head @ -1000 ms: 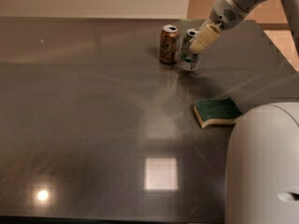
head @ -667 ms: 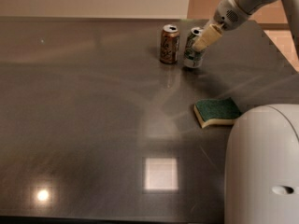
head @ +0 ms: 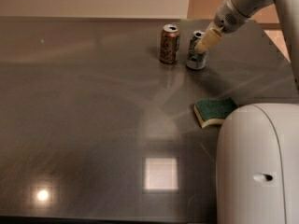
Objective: Move 7up can near orange can
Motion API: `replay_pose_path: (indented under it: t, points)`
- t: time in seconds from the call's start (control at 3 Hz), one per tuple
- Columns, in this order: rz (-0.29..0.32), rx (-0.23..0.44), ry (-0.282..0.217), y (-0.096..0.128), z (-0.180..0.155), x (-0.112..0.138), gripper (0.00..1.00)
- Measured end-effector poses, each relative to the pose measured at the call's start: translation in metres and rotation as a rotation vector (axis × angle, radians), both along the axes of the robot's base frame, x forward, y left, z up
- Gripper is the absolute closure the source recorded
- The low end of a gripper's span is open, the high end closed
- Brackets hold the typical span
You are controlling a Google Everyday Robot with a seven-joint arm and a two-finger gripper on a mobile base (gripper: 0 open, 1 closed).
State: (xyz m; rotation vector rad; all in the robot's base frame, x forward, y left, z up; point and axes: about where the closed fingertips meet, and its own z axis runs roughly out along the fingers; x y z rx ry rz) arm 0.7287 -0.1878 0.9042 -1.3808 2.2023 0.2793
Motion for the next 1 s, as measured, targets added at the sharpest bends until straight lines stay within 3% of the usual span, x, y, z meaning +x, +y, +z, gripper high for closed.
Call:
replay_pose_path:
  t: [0.33,0.67,1.0]
  points:
    - [-0.001,0.005,-0.005,0.0025,-0.0021,0.0035,0.12]
    - [-0.001,0.007,-0.006,0.0047,-0.0047,0.0064,0.0]
    - [-0.001,0.007,-0.006,0.0047,-0.0047,0.0064,0.0]
